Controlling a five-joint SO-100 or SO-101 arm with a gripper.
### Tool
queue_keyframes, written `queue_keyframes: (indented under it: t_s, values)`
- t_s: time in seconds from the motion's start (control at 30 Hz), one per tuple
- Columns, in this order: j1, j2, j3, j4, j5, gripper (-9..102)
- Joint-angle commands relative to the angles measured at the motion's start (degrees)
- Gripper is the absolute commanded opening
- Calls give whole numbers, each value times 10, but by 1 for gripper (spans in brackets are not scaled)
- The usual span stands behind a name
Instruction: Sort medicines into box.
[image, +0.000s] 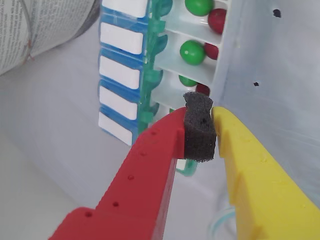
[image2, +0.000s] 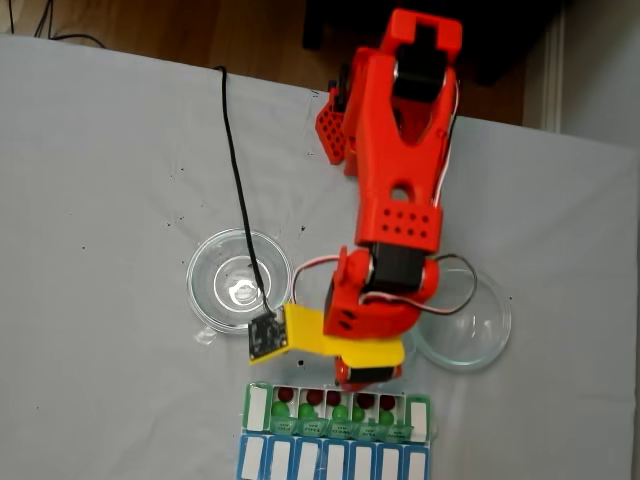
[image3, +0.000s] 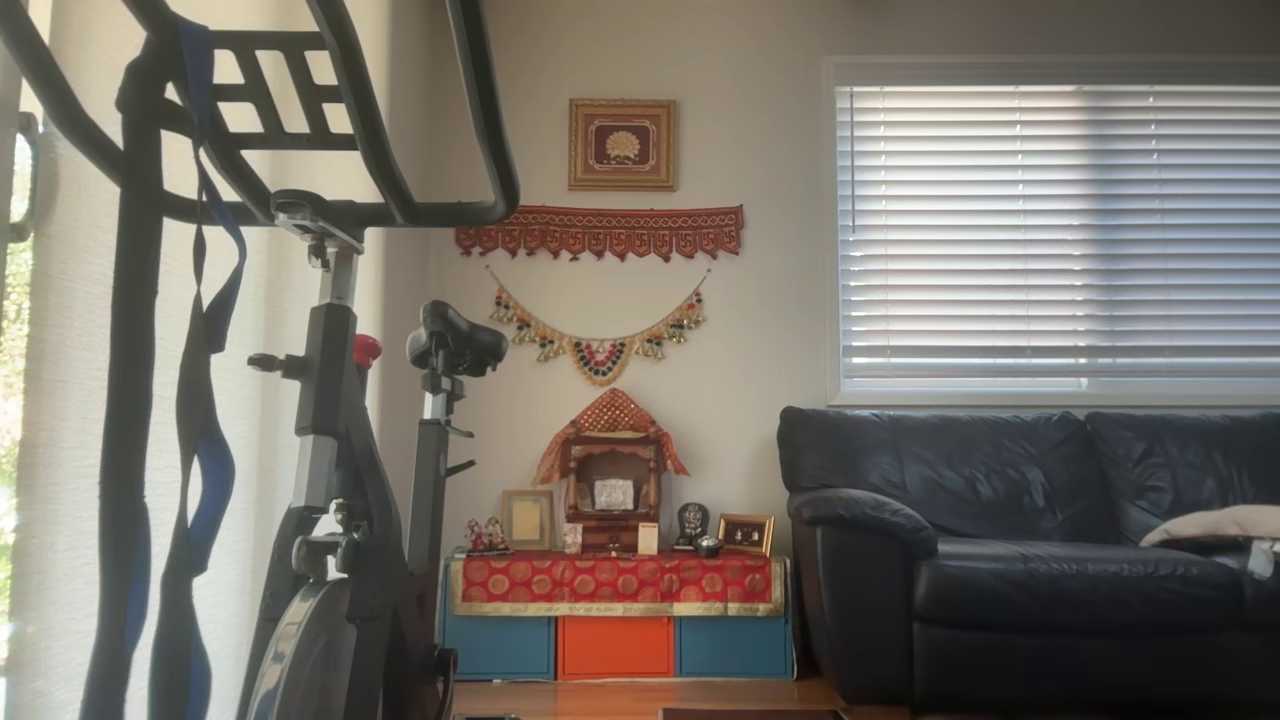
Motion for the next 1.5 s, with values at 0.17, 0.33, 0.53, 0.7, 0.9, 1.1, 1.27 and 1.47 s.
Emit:
queue_keyframes:
  t_s: [0.17, 0.33, 0.53, 0.7, 0.9, 1.1, 1.27, 1.47]
  values:
    - [-52, -4, -103, -20, 68, 1]
    - [-83, 4, -71, -98, 121, 1]
    - [-104, 8, -22, -198, 172, 1]
    - [-110, 56, 72, -340, 207, 1]
    - [-105, 28, 16, -267, 220, 1]
    - [-98, -4, -10, -262, 215, 1]
    - [-93, -39, -28, -264, 206, 1]
    - [-91, -36, -31, -250, 203, 1]
